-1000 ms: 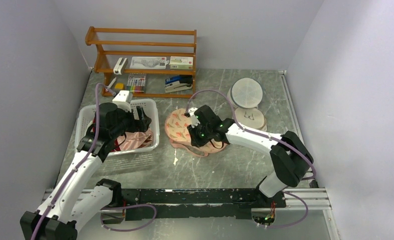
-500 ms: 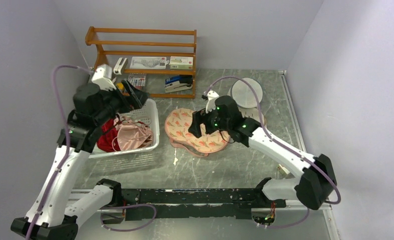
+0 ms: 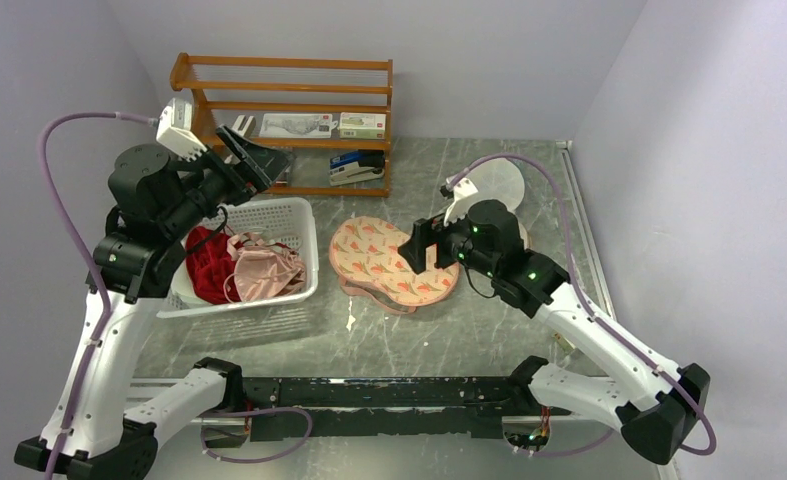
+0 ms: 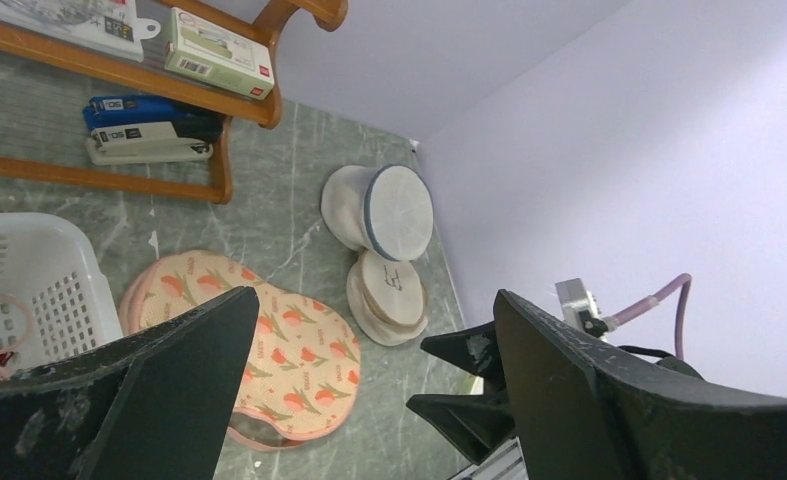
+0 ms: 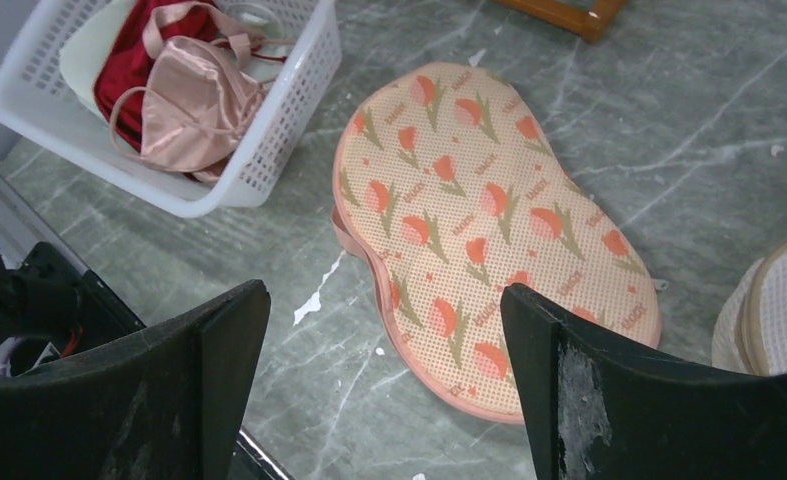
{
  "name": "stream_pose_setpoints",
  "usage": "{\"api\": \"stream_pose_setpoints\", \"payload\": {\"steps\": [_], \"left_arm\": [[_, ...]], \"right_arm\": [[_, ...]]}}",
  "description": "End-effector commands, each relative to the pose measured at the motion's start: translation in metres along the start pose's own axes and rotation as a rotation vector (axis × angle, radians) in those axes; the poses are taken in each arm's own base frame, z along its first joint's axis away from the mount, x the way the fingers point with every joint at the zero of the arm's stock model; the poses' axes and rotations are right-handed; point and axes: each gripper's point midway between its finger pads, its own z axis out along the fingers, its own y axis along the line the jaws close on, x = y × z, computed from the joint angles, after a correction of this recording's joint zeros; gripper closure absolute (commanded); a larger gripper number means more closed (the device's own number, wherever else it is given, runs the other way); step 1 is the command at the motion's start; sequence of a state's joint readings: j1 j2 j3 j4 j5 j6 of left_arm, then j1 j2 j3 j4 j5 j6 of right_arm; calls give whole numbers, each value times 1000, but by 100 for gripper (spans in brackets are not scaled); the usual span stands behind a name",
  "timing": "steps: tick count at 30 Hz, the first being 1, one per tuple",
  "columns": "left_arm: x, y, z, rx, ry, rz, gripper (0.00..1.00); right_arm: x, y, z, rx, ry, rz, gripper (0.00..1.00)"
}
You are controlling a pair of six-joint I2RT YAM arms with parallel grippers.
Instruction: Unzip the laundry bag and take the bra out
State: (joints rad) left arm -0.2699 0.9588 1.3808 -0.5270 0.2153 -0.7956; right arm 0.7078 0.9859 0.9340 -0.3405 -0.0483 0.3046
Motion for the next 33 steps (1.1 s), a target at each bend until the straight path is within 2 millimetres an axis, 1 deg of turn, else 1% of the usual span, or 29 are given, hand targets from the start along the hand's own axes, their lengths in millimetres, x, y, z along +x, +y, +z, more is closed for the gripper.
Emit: {"api": "stream_pose_setpoints", "payload": {"steps": [1, 4, 7, 8, 10, 13, 15, 18, 20, 23, 25, 28, 31, 33], "left_arm": [[-10, -15, -6, 52, -29, -11, 0], [-6, -20, 2, 82, 8, -18, 0], [-7, -12, 4, 32, 21, 8, 0], [-8, -6, 3, 9, 13, 52, 0], [-11, 10, -4, -57, -23, 133, 0], [-17, 26, -22, -102, -98, 278, 0], [-22, 34, -36, -126, -163, 364, 0], [-26, 57, -45, -228, -202, 431, 0], [-29, 63, -50, -262, -207, 486, 0], [-28, 59, -52, -233, -196, 557, 1], [-27, 57, -52, -215, -191, 590, 1], [-34, 58, -56, -236, -221, 607, 1], [-43, 46, -62, -207, -268, 621, 2], [-49, 37, -67, -179, -302, 625, 2]], "right_arm": [[0, -7, 0, 54, 28, 32, 14], [-3, -5, -2, 53, 21, 61, 14], [-12, 1, -8, 27, -8, 81, 14], [-14, 2, -10, 28, -11, 85, 14], [-30, 1, -20, 49, -51, 94, 14], [-44, -12, -36, 138, -96, 95, 13], [-50, -20, -48, 186, -115, 63, 13], [-57, -32, -67, 255, -144, 49, 12], [-62, -35, -77, 275, -164, 35, 11], [-73, -45, -98, 343, -192, -10, 10], [-81, -60, -116, 437, -209, -36, 9], [-94, -73, -143, 535, -251, -34, 7], [-107, -78, -164, 587, -313, -12, 5], [-113, -79, -173, 595, -345, -7, 4]]}}
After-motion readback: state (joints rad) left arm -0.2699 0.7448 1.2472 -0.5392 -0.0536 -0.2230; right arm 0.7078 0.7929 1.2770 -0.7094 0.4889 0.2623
